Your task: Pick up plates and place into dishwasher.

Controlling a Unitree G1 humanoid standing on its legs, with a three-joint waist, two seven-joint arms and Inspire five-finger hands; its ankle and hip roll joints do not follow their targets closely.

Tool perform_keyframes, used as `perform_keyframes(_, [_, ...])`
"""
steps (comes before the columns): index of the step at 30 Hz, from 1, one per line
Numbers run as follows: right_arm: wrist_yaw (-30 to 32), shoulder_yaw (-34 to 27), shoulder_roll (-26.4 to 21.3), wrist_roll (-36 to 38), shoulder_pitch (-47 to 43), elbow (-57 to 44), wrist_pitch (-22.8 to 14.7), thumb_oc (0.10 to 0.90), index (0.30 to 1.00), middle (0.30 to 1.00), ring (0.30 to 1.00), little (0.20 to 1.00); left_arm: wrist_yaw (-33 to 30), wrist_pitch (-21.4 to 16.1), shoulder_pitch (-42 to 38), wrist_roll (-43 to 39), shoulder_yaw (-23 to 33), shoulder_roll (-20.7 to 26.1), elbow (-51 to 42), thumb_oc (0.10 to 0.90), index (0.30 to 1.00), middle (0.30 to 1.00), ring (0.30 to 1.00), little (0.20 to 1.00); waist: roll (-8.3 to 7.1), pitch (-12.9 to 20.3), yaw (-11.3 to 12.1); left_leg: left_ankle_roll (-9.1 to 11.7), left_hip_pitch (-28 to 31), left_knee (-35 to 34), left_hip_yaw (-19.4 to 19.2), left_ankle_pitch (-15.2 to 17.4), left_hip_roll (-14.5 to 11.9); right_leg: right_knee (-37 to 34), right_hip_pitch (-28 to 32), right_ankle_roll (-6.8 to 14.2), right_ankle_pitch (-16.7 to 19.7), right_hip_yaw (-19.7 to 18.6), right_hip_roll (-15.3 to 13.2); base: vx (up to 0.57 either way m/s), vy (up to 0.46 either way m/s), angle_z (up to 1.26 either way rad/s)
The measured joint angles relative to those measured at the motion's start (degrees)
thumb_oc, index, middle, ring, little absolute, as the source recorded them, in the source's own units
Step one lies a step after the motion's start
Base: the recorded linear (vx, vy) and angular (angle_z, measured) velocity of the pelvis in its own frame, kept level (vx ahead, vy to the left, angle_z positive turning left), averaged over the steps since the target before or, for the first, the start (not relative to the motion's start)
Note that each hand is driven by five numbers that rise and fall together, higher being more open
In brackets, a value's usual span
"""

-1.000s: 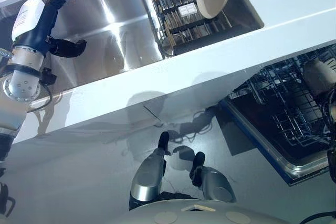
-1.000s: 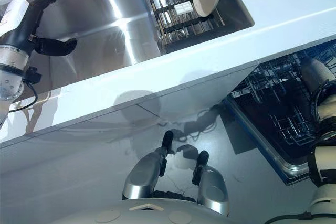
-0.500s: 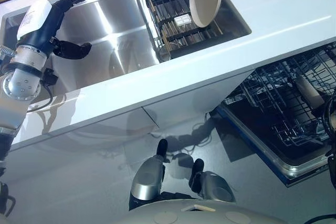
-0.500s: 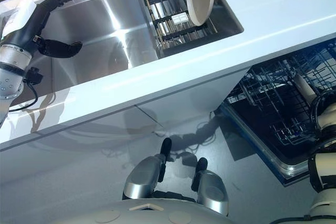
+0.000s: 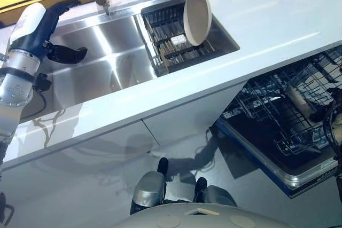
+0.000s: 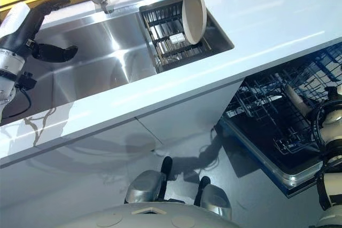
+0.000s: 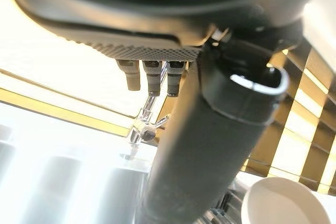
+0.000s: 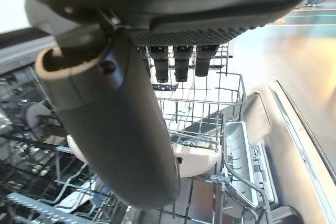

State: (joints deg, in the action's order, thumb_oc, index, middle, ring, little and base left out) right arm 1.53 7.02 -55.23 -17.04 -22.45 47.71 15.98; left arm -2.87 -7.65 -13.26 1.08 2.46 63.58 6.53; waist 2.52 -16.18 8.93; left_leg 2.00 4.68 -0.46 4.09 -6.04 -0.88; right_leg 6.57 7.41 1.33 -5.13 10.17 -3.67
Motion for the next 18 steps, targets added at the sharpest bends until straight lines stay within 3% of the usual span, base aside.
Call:
perform_keyframes(7, [0.85,-4.42,2.31,3.34,5.94,-7.67,-2.92,0.8,0.9,0.9,0.9,0.9,-1.2,-0.08,0.39,0.06,0.31,-1.39,-1.36,0.8,0.9,0.9,0.9,0.9,-1.55,2.24,-1.54,-0.58,0.72,-1.65,-2.56,-0.32,0.15,-1.76,-0.14,0.56,1.3,-1.7,-0.17,-0.16,0.178,-0.12])
perform_keyframes(18, [1.91,-8.48,8.4,8.02,16.21,-20.97,-7.78,0.8,0.9,0.9,0.9,0.9,-4.19,-0.1,-0.16,2.06,0.74,-1.98,-1.33,0.8,0.9,0.9,0.9,0.9,-1.99,5.02,-7.98,-2.18,2.02,-4.58,-7.49,-0.48,1.31,-6.64,-0.06,2.35,4.82,-6.5,-0.84,-0.1,0.143,-0.23])
